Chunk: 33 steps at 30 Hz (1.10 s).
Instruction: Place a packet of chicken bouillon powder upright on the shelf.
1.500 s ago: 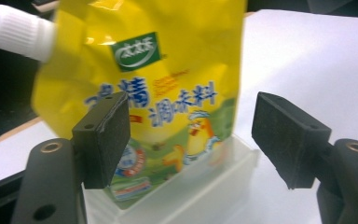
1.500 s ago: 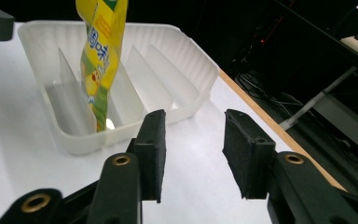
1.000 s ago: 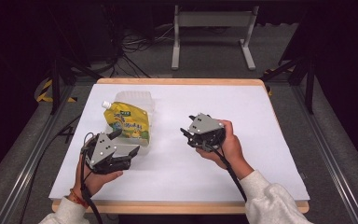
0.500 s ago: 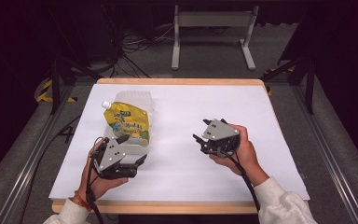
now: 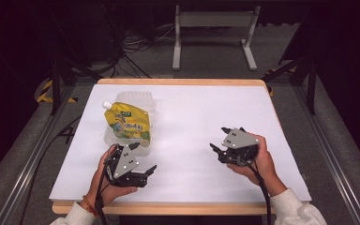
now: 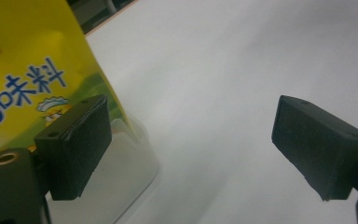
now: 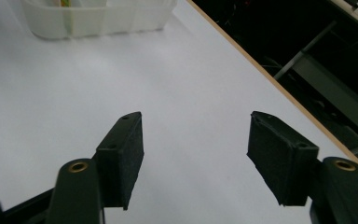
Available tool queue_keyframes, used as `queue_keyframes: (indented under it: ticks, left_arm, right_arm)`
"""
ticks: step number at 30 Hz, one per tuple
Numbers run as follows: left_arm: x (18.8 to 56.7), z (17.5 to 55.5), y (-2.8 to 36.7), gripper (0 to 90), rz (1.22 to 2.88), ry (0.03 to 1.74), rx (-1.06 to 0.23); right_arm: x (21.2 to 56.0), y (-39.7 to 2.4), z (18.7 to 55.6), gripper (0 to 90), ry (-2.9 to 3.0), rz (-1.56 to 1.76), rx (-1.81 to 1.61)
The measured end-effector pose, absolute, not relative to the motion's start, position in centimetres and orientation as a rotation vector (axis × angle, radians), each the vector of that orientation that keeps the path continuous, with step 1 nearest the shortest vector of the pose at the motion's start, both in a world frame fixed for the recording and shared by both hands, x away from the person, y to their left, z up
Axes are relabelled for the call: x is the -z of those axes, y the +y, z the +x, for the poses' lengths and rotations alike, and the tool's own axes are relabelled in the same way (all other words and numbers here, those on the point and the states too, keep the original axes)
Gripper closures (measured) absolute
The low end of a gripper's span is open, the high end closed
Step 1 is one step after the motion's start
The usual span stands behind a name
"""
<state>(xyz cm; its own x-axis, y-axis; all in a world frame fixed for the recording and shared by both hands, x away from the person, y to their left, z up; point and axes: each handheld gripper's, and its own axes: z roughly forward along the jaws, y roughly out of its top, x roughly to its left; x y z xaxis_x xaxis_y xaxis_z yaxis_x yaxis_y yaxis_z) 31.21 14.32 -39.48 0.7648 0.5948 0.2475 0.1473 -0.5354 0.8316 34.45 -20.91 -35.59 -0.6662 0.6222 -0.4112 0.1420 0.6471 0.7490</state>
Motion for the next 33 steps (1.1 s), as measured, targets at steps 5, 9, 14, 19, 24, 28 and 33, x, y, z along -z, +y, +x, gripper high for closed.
queue_keyframes:
  ticks: [5,9,14,19,24,28,33]
  left_arm:
    - [40.2,30.9,13.7,11.6,2.112,0.542,-0.607]
    - [40.8,30.9,13.5,11.2,2.139,0.536,-0.592]
    - [41.4,31.0,13.4,10.9,2.156,0.544,-0.583]
    - [41.8,30.9,13.4,10.7,2.169,0.542,-0.574]
    - [42.1,30.9,13.6,10.6,2.175,0.539,-0.569]
    - [42.3,31.1,13.8,10.5,2.180,0.546,-0.561]
    - [42.7,31.2,14.3,10.5,2.189,0.550,-0.548]
  right_arm:
    - [36.6,-22.9,33.9,32.4,2.195,0.611,-0.929]
    - [37.4,-24.8,33.6,29.1,2.187,0.644,-0.938]
    - [38.1,-26.5,33.2,25.4,2.178,0.700,-0.943]
    - [39.2,-28.6,32.6,20.5,2.165,0.754,-0.925]
    - [40.1,-30.6,31.8,18.8,2.145,0.818,-0.938]
    - [40.9,-31.8,31.3,18.0,2.141,0.863,-0.941]
    - [42.0,-33.3,30.3,16.7,2.122,0.921,-0.927]
